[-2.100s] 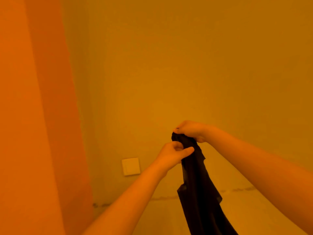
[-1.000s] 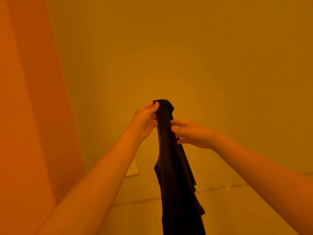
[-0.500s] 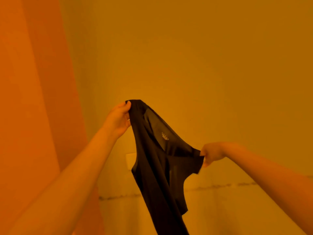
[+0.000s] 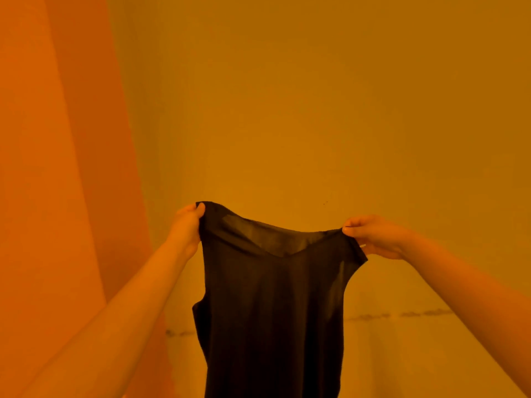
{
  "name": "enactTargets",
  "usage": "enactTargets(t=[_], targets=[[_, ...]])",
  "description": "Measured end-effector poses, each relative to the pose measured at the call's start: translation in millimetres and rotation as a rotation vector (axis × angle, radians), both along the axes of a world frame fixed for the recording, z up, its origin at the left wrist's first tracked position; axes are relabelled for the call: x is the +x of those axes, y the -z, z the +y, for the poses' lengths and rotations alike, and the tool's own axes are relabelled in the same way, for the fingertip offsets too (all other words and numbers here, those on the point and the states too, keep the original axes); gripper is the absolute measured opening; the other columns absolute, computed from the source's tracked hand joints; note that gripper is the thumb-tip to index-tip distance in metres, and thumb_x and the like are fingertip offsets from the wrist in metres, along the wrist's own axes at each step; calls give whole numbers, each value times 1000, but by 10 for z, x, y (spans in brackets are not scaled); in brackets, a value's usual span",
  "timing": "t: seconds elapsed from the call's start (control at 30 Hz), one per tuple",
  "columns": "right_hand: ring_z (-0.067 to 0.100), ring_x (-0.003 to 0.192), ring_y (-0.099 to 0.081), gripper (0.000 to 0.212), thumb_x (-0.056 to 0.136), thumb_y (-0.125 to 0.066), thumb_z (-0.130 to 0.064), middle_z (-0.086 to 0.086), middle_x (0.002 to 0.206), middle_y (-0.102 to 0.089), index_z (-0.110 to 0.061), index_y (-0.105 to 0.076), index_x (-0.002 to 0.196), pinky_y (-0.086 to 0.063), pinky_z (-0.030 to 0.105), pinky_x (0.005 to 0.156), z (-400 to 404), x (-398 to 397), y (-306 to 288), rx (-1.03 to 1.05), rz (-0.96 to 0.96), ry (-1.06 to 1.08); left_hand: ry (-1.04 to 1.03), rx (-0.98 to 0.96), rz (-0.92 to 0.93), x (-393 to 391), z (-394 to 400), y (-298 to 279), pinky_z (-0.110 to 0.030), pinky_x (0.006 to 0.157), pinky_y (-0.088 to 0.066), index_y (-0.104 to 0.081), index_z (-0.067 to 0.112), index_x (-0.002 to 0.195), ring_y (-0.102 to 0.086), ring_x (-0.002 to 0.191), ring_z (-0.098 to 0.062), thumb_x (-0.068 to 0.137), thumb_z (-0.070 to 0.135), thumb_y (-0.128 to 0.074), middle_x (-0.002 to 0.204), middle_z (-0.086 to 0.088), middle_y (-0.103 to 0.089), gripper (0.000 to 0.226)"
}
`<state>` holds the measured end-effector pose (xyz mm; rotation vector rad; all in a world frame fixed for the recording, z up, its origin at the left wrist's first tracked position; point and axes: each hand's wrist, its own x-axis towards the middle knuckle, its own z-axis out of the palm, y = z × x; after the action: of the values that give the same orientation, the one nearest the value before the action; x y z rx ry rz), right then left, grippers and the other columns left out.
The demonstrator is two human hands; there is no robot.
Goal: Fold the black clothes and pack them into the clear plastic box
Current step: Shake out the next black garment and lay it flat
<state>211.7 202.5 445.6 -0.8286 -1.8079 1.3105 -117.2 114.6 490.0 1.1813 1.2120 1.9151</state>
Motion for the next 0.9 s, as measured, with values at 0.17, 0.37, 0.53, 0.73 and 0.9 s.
enactTargets(t=[0.17, 0.37, 0.53, 0.73, 0.9], targets=[[9, 70, -56, 19, 93, -49, -7, 2, 75, -58, -10, -58, 77, -45, 16, 57, -168, -262, -186, 187, -23, -14, 129, -138, 291, 506, -43, 100, -25, 70, -49, -61, 14, 86, -61, 76, -14, 91, 15, -56, 84, -4, -65, 7], [6, 67, -59, 16, 90, -55, -5, -4, 72, -64, -15, -65, 81, -44, 18, 60, -315, -500, -365, 301, -100, -25, 386, -75, 269, 1068, -49, 363, -22, 71, -54, -62, 11, 91, -67, 72, -10, 83, 1, -64, 85, -3, -69, 13], [-2, 51, -55, 14, 86, -61, -6, -7, 60, -60, -18, -64, 80, -40, 13, 48, -353, -538, -349, 350, -103, 29, 280, -96, 263, 1328, 16, 445, -19, 62, -52, -63, 13, 89, -65, 75, -13, 78, 4, -70, 86, -4, -68, 16], [12, 72, -59, 9, 88, -62, -26, 1, 83, -62, -17, -61, 86, -44, 23, 61, -313, -332, -271, 214, -104, 210, 344, -125, 150, 1424, 26, 408, -21, 63, -52, -58, 12, 81, -65, 74, -14, 80, 3, -69, 82, -3, -66, 13], [16, 71, -66, 53, 67, -58, -58, 5, 77, -69, -7, -64, 82, -52, 26, 63, -390, -53, -134, -90, -338, 114, 415, -100, 58, 1440, 38, 364, -25, 69, -53, -59, 10, 85, -65, 76, -16, 82, 2, -65, 84, -6, -66, 10]])
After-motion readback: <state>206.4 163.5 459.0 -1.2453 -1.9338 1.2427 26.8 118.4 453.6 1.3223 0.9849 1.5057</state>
